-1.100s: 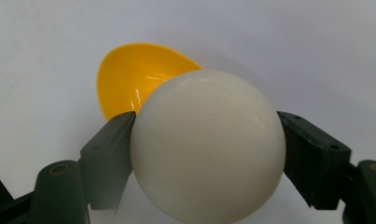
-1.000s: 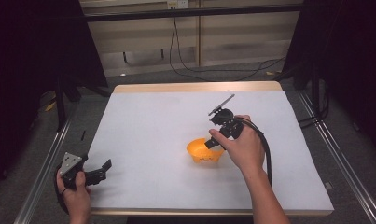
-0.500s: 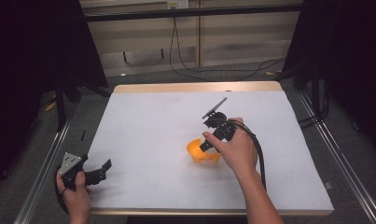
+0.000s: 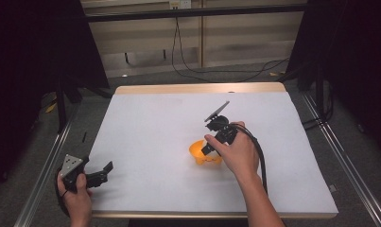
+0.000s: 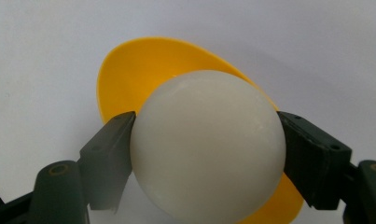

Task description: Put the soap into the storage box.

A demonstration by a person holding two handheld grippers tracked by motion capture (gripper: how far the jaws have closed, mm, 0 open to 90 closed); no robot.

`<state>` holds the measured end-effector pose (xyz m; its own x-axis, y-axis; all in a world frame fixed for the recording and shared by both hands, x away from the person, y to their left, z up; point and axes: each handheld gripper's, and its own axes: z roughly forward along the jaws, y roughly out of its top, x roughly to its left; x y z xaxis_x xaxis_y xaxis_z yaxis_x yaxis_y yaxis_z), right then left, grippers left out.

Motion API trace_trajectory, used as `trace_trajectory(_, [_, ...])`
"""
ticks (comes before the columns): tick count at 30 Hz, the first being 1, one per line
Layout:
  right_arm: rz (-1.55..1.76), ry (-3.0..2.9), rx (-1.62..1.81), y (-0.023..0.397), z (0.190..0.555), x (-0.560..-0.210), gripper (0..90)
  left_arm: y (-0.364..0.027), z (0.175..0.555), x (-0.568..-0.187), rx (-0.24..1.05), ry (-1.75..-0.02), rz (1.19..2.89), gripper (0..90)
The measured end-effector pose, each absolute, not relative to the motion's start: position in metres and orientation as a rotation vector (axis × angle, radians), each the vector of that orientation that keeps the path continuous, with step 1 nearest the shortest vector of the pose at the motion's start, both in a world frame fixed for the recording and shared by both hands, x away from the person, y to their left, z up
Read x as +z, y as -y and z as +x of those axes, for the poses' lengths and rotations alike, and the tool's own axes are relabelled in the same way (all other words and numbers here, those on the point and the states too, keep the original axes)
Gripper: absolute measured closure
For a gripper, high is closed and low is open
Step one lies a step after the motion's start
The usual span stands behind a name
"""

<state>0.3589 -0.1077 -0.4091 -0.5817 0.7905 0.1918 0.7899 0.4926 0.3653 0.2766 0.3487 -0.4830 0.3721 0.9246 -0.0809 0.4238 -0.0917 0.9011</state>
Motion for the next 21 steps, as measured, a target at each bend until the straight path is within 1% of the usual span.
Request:
trace_trajectory(13, [1.452,-2.728,0.668,0.1045,0.3583,-0.4116,23.9,-0.3485,0.2764,-0.483,0.666,-1.212,1.686,0.4])
trace_trajectory(21, [1.458,-2.745,0.676,0.1044,0.3579,-0.4188,23.5,-0.3487,0.2765,-0.483,0.665,-1.212,1.685,0.4])
